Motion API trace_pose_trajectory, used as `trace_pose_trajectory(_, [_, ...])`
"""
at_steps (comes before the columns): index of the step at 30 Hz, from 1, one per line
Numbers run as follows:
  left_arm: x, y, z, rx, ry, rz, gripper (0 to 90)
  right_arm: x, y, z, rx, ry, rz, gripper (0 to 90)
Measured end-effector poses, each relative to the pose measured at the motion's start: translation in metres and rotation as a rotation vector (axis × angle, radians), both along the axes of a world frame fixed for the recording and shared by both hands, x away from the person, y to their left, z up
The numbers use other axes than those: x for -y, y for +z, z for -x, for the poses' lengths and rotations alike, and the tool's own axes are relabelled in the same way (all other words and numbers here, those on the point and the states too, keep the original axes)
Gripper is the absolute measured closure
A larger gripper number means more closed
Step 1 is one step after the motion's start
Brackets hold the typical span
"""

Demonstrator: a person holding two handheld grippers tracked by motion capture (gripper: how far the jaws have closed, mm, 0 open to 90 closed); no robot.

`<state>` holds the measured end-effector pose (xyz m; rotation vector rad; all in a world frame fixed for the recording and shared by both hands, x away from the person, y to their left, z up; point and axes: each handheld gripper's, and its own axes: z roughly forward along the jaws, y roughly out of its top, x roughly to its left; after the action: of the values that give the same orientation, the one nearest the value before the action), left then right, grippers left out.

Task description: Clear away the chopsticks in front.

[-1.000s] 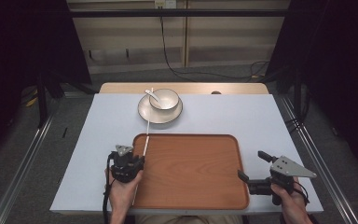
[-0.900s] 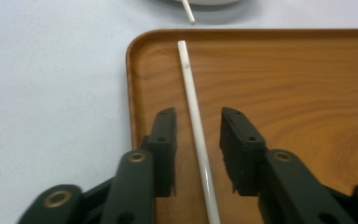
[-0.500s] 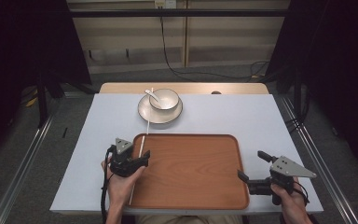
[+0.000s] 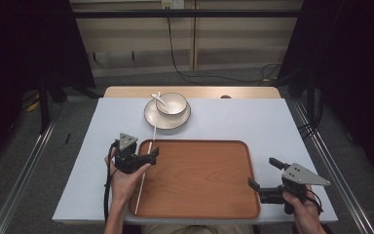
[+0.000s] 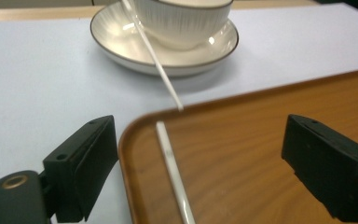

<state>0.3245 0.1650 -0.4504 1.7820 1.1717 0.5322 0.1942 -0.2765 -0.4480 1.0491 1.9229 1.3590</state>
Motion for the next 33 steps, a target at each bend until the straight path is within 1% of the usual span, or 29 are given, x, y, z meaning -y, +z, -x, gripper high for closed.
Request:
trace_pose_trajectory(2, [-0.001, 0.002, -0.008, 0.0, -0.001, 0.001, 9.1, 0.0, 0.0, 0.0, -0.003, 0.003, 0.004, 0.7])
trace_pose_trajectory(3, [-0.001, 0.003, -0.015, 0.008, 0.015, -0.015, 8.8, 0.0, 0.0, 0.0, -0.004, 0.006, 0.004, 0.6])
trace_pose_trajectory(4, [-0.001, 0.003, -0.015, 0.008, 0.015, -0.015, 8.6, 0.0, 0.0, 0.0, -0.004, 0.006, 0.004, 0.6])
trace_pose_trajectory(5, [-0.001, 0.005, -0.024, -0.005, 0.024, -0.02, 8.0, 0.0, 0.0, 0.0, -0.004, 0.006, 0.004, 0.6])
trace_pose_trajectory(6, [-0.001, 0.005, -0.024, -0.005, 0.024, -0.02, 7.9, 0.0, 0.0, 0.0, -0.006, 0.006, 0.003, 0.6])
trace_pose_trajectory(8, [0.0, 0.006, -0.032, -0.009, 0.02, -0.019, 7.8, 0.0, 0.0, 0.0, -0.006, 0.002, 0.003, 0.6])
trace_pose_trajectory(10, [0.001, 0.008, -0.04, -0.01, 0.024, -0.037, 7.8, 0.0, 0.0, 0.0, -0.007, 0.002, 0.003, 0.6])
trace_pose_trajectory(12, [0.002, 0.013, -0.049, 0.006, 0.02, -0.039, 7.9, 0.0, 0.0, 0.0, -0.005, 0.002, 0.002, 0.6])
trace_pose_trajectory(14, [0.002, 0.015, -0.051, 0.013, 0.017, -0.035, 7.8, 0.0, 0.0, 0.0, -0.006, 0.003, 0.003, 0.6])
trace_pose_trajectory(15, [0.003, 0.016, -0.056, 0.027, 0.022, -0.047, 7.9, 0.0, 0.0, 0.0, -0.004, 0.004, 0.003, 0.6])
trace_pose_trajectory(16, [0.003, 0.016, -0.056, 0.027, 0.022, -0.047, 7.8, 0.0, 0.0, 0.0, -0.004, 0.004, 0.003, 0.6])
trace_pose_trajectory(17, [0.004, 0.015, -0.062, 0.034, 0.027, -0.069, 7.8, 0.0, 0.0, 0.0, -0.003, 0.006, 0.003, 0.6])
trace_pose_trajectory(18, [0.004, 0.015, -0.062, 0.034, 0.027, -0.069, 7.8, 0.0, 0.0, 0.0, -0.003, 0.006, 0.003, 0.6])
trace_pose_trajectory(20, [0.003, 0.014, -0.069, 0.025, 0.031, -0.054, 7.9, -0.001, 0.0, 0.0, -0.003, 0.012, 0.001, 0.6])
trace_pose_trajectory(22, [0.002, 0.012, -0.074, 0.036, 0.039, -0.043, 9.4, -0.001, 0.0, 0.0, -0.003, 0.006, 0.004, 0.6])
trace_pose_trajectory(23, [0.001, 0.01, -0.077, 0.048, 0.054, -0.035, 13.7, 0.0, 0.0, 0.0, -0.005, 0.003, 0.002, 0.6])
trace_pose_trajectory(24, [0.001, 0.01, -0.077, 0.048, 0.054, -0.035, 15.3, 0.0, 0.0, 0.0, -0.005, 0.003, 0.002, 0.6])
trace_pose_trajectory(25, [0.0, 0.006, -0.082, 0.043, 0.053, -0.026, 15.5, 0.0, 0.0, 0.0, -0.006, 0.003, 0.003, 0.6])
trace_pose_trajectory(26, [-0.001, 0.006, -0.084, 0.035, 0.055, -0.028, 15.5, 0.0, 0.0, 0.0, -0.006, 0.004, 0.002, 0.6])
trace_pose_trajectory(28, [-0.001, 0.005, -0.087, 0.036, 0.056, -0.031, 15.8, 0.0, 0.0, 0.0, -0.007, 0.002, 0.002, 0.6])
trace_pose_trajectory(29, [0.0, 0.006, -0.09, 0.041, 0.055, -0.028, 17.9, 0.0, 0.0, 0.0, -0.005, 0.003, 0.0, 0.6])
trace_pose_trajectory(30, [0.0, 0.007, -0.091, 0.045, 0.058, -0.028, 17.9, 0.0, 0.0, 0.0, -0.003, 0.005, -0.002, 0.6])
trace_pose_trajectory(32, [0.0, 0.008, -0.094, 0.079, 0.05, -0.018, 17.9, 0.0, 0.0, 0.0, -0.003, 0.006, -0.003, 0.6])
trace_pose_trajectory(33, [0.0, 0.009, -0.097, 0.075, 0.053, -0.013, 17.9, 0.0, 0.0, 0.0, -0.002, 0.005, -0.004, 0.6])
